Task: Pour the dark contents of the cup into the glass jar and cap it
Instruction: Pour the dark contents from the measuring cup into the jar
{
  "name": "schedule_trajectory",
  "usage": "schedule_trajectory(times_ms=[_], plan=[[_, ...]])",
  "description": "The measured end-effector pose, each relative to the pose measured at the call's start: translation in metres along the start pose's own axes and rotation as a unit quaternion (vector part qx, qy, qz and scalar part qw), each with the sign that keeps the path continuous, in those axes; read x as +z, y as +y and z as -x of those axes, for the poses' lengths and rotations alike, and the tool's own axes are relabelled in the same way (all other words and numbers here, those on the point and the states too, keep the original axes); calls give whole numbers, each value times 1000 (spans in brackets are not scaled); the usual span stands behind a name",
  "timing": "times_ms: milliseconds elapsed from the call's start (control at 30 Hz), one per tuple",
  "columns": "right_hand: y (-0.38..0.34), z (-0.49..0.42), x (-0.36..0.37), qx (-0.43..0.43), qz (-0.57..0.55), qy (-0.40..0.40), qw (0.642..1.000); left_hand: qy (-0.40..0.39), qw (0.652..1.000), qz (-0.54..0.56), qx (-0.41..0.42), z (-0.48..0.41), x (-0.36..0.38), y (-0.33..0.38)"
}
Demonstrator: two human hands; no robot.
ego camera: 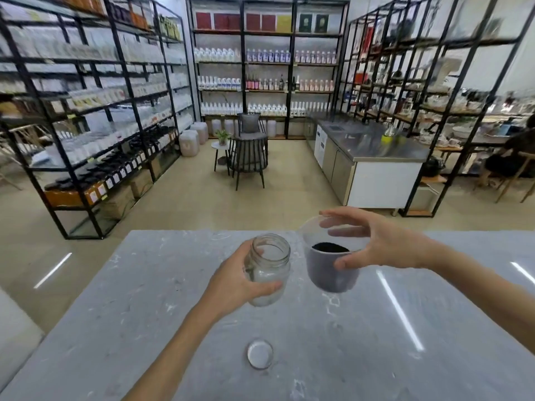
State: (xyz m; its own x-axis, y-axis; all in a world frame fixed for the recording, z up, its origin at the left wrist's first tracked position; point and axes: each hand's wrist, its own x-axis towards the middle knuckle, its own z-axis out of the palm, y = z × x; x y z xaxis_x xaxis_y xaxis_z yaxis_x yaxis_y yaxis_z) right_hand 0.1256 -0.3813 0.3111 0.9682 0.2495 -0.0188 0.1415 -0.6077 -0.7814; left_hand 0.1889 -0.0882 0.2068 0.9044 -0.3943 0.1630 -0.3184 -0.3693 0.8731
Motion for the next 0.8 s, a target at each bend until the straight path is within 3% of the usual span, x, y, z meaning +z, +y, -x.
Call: schedule_trajectory(times_ms=[167, 367, 667, 800], plan=[[-64, -21, -35, -51, 209, -2, 977, 15, 997, -76, 11, -7, -18, 57], [-123, -38, -61, -26, 367, -90, 925, 32, 982, -186, 0, -6, -23, 93], [-168, -71, -60, -46, 500, -186, 844, 21, 984, -174, -8, -4, -14, 106], [-172, -83, -57, -62, 519, -176, 835, 16, 988, -156, -2, -5, -14, 111]])
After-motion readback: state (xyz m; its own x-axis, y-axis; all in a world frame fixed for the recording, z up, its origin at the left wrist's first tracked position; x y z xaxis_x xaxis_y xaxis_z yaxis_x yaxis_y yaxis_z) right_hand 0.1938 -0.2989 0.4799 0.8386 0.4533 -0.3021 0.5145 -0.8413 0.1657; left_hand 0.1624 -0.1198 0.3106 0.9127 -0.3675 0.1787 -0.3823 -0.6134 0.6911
